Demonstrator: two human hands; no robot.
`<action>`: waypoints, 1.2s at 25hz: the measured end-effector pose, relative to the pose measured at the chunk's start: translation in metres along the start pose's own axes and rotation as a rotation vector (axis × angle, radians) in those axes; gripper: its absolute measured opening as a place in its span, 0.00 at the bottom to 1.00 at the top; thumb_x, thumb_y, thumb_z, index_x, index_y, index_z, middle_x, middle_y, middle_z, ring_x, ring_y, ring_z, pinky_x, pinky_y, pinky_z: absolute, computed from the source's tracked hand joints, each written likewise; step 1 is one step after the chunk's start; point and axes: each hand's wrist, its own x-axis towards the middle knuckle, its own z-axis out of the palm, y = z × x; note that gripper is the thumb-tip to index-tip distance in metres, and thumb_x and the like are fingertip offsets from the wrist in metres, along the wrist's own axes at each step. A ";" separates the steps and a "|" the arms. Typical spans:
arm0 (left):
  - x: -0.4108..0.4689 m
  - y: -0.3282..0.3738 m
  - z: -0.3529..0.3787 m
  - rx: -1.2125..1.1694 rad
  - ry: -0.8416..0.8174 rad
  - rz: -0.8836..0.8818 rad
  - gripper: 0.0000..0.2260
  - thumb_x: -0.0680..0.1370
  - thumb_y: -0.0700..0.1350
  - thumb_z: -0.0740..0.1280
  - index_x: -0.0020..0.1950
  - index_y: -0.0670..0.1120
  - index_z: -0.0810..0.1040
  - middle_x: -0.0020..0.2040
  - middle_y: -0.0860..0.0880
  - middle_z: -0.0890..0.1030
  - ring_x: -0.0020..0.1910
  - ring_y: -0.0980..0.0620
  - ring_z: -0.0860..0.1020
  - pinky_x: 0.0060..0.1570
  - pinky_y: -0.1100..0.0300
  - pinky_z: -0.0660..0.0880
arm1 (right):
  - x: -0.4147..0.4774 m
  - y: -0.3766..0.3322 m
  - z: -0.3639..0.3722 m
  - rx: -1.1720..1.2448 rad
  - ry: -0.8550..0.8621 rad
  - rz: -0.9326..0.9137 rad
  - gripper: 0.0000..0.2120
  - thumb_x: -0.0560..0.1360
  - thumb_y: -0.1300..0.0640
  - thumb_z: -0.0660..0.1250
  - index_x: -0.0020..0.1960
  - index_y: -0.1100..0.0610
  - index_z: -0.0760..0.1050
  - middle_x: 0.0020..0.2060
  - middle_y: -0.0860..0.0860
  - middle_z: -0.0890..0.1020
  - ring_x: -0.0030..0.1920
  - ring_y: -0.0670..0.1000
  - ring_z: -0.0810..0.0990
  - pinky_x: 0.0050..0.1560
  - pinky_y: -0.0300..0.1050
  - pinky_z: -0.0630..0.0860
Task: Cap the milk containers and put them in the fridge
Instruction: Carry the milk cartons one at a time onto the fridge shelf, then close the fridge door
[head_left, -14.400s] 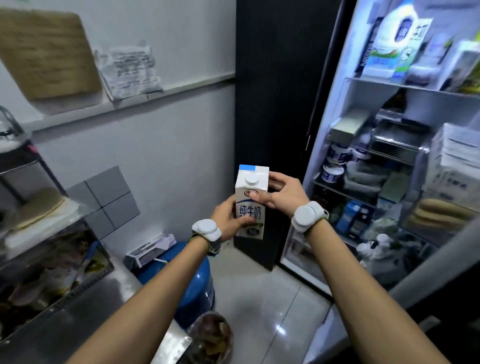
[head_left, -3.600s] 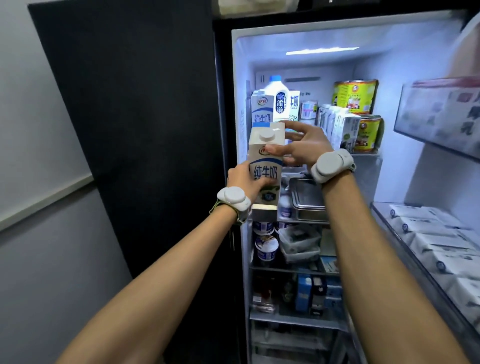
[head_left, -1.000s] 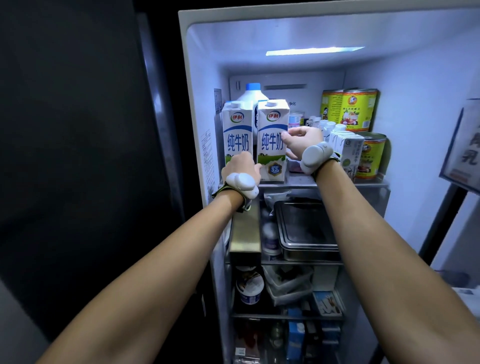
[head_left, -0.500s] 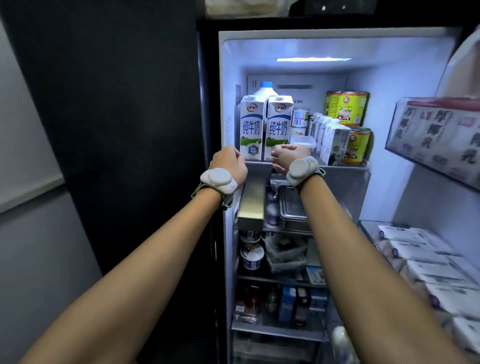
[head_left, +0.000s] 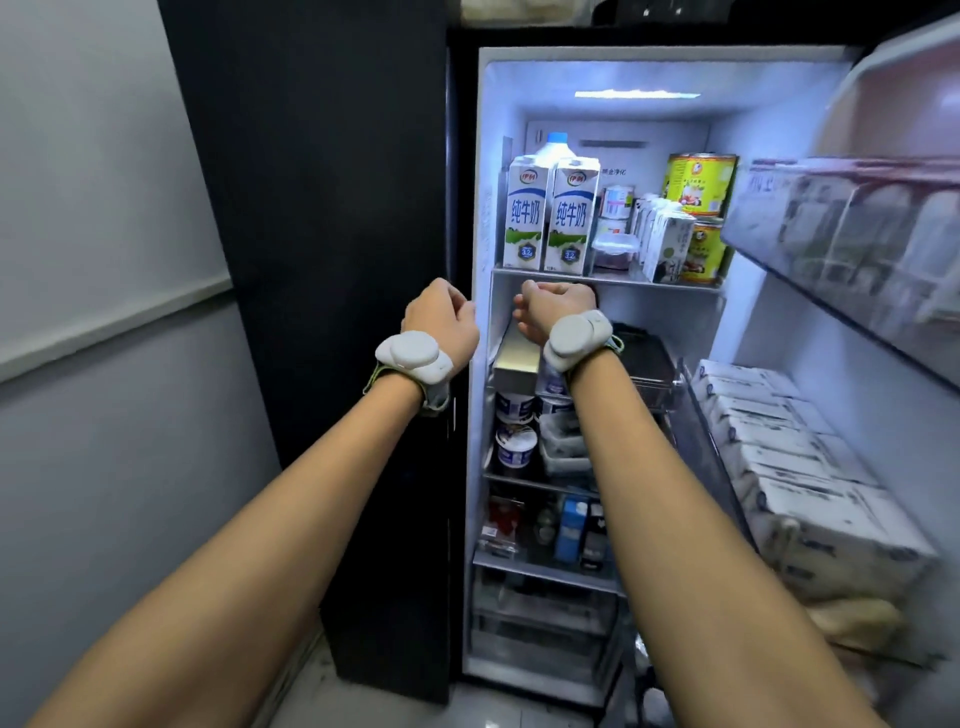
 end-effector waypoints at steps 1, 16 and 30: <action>-0.010 0.001 -0.007 0.000 0.007 -0.011 0.08 0.79 0.46 0.64 0.52 0.42 0.78 0.49 0.46 0.82 0.48 0.45 0.81 0.51 0.50 0.78 | -0.012 0.000 -0.003 0.001 -0.004 0.005 0.15 0.78 0.61 0.66 0.33 0.56 0.76 0.36 0.57 0.82 0.31 0.53 0.77 0.36 0.45 0.77; -0.192 0.046 -0.062 -0.005 0.091 -0.131 0.06 0.78 0.45 0.64 0.50 0.44 0.78 0.46 0.49 0.83 0.45 0.50 0.83 0.48 0.52 0.80 | -0.189 0.013 -0.095 0.019 -0.221 0.051 0.14 0.80 0.60 0.66 0.36 0.55 0.77 0.41 0.58 0.83 0.38 0.55 0.79 0.35 0.43 0.75; -0.345 0.067 -0.050 -0.065 -0.161 -0.082 0.05 0.78 0.45 0.65 0.48 0.44 0.78 0.44 0.48 0.83 0.44 0.48 0.82 0.48 0.50 0.80 | -0.336 0.030 -0.212 0.016 -0.037 0.101 0.08 0.81 0.57 0.67 0.42 0.55 0.77 0.43 0.54 0.84 0.35 0.48 0.81 0.35 0.40 0.77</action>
